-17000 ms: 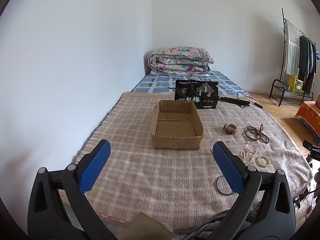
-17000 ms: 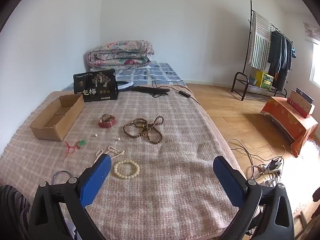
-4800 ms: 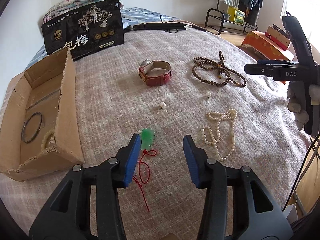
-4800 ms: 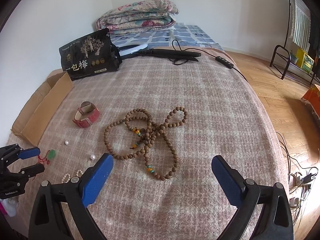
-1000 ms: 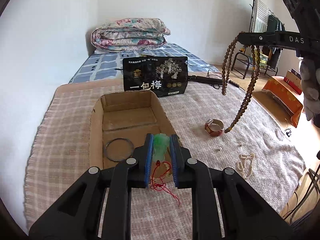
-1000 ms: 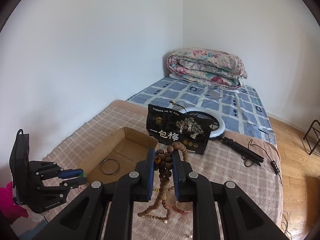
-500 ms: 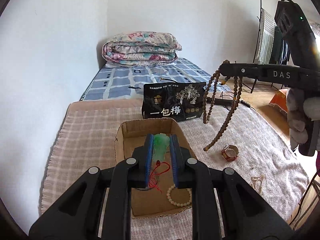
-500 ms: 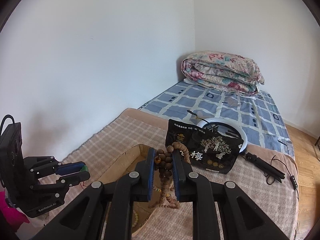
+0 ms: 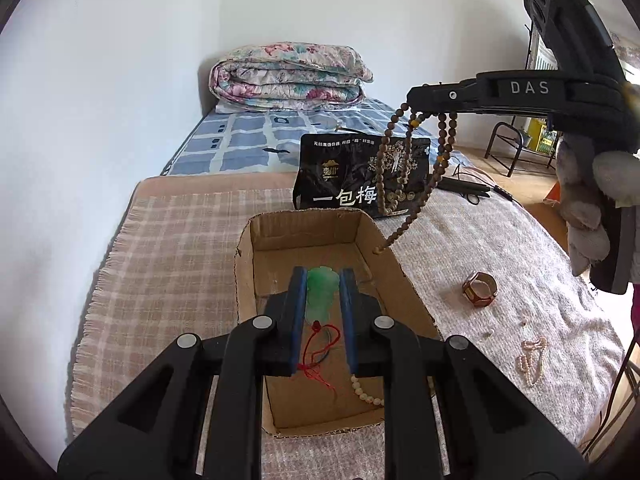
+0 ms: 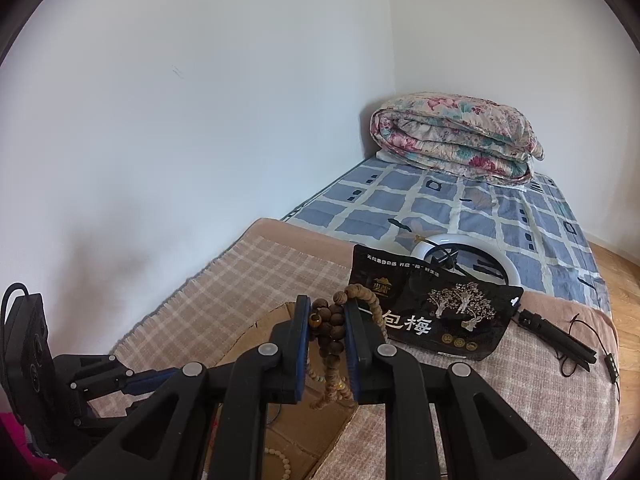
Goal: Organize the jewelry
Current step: 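Lift and carry the pendant with the left tool while the right tool carries the beads to the box, then open the left tool inside the box while the right tool drops the beads in, then withdraw both tools from the box back over the blanket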
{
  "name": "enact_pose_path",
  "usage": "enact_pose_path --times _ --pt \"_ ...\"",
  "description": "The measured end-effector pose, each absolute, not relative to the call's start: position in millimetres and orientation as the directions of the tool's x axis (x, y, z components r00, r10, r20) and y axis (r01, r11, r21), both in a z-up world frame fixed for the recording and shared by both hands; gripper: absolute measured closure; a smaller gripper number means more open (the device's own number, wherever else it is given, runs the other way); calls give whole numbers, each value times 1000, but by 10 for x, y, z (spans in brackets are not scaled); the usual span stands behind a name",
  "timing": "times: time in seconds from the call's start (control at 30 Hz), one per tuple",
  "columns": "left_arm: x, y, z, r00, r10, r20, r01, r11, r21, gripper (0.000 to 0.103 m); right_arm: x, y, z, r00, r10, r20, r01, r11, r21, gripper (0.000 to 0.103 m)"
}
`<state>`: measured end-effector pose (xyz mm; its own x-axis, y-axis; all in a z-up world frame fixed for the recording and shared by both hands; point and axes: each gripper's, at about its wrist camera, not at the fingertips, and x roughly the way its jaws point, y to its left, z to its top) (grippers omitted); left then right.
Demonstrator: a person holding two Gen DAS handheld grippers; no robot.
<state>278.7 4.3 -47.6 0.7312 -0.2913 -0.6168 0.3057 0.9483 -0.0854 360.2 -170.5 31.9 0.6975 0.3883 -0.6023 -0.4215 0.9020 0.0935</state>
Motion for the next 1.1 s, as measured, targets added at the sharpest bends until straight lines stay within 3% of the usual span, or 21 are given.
enact_pose_path --times 0.7,0.77,0.83,0.9,0.93,0.97,1.1 --pt "2843 22 -961 670 -271 -692 298 951 -84 88 3991 -1431 -545 580 384 -719 -398 903 162 87" --pt "2862 41 -976 659 -283 -697 295 950 -106 88 4002 -1425 -593 576 367 -730 -386 910 152 81" --pt "2880 73 -972 654 -294 -697 285 949 -133 87 4011 -1462 -599 578 370 -728 -375 912 165 63" --pt "2883 95 -962 653 -300 -695 282 949 -144 73 4002 -1512 -582 586 368 -722 -361 916 175 45" --pt "2867 100 -952 662 -295 -689 277 950 -140 55 3985 -1540 -559 597 362 -716 -352 920 172 35" --pt "2845 100 -935 673 -291 -681 276 952 -134 48 3969 -1566 -527 610 355 -709 -343 924 168 31" --pt "2791 64 -891 685 -277 -674 276 955 -111 48 3917 -1678 -425 632 345 -694 -322 931 170 18"
